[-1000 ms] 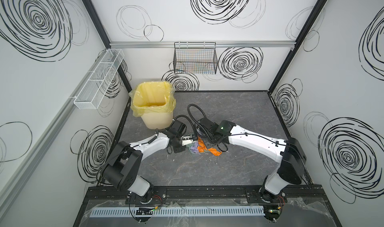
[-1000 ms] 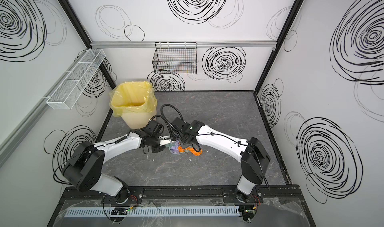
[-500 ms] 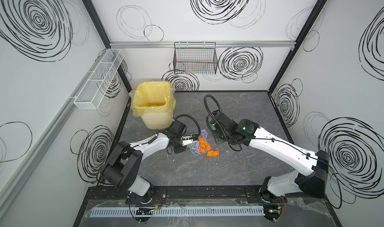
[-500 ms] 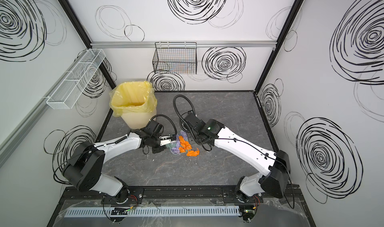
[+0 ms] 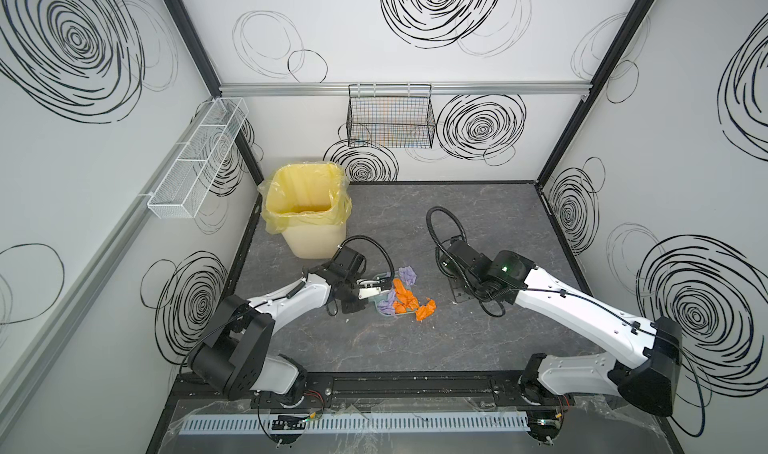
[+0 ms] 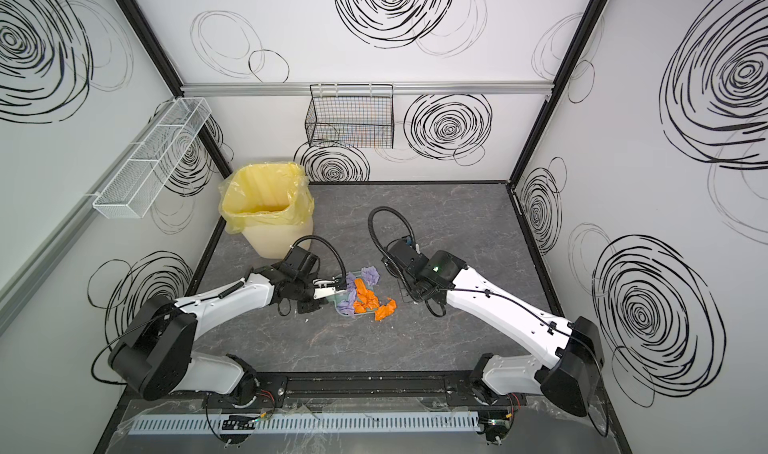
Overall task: Sweep away the paper scraps from the table
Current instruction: 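Sweep the lavender and orange scraps with the right gripper's brush into the dustpan, then sweep the brush again with the right gripper, pushing stray scraps into the dustpan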
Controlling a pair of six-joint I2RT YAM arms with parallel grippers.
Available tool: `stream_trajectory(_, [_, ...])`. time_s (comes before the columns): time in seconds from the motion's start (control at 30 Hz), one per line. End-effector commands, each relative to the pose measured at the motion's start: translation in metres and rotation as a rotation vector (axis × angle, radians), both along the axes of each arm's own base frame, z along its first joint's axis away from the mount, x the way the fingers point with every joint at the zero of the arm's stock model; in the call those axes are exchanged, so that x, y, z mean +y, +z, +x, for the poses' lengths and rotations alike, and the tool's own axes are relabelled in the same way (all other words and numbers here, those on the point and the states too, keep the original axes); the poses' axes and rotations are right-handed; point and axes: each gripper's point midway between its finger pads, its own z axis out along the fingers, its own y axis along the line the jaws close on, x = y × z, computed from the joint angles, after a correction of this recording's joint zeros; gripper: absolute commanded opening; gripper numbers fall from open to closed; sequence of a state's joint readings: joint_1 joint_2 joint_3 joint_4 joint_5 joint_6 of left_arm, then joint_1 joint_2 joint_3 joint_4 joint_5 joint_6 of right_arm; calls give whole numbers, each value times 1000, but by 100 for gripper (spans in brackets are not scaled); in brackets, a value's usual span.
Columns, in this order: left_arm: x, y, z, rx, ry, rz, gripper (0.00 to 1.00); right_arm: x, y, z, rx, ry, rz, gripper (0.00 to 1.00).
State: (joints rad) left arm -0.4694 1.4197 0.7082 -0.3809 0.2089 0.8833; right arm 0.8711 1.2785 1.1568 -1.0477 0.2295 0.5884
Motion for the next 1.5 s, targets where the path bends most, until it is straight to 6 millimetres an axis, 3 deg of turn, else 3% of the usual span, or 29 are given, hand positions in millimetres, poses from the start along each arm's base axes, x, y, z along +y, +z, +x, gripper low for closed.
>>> stream_trajectory(0.0, [13,-9,-19,43,-56,48,0,-13,-12,-21,94,-58,-42,0])
stream_trajectory(0.3, [7,-6,-20,56,-60,25,0,29,-36,-54,173,-59,73,0])
stream_trajectory(0.53, [5,-8,-21,57,-59,26,0,65,-51,-59,173,-99,195,0])
stream_trajectory(0.67, [3,-8,-21,62,-55,15,0,83,-46,-52,135,-110,279,0])
stream_trajectory(0.9, [1,-10,-25,69,-52,5,0,103,-18,-34,32,-109,426,0])
stream_trajectory(1.17, [-4,-6,-25,74,-48,-24,0,102,-26,-35,49,-109,392,0])
stream_trajectory(1.47, [-6,-5,-22,69,-45,-32,0,67,-21,-34,16,-162,233,0])
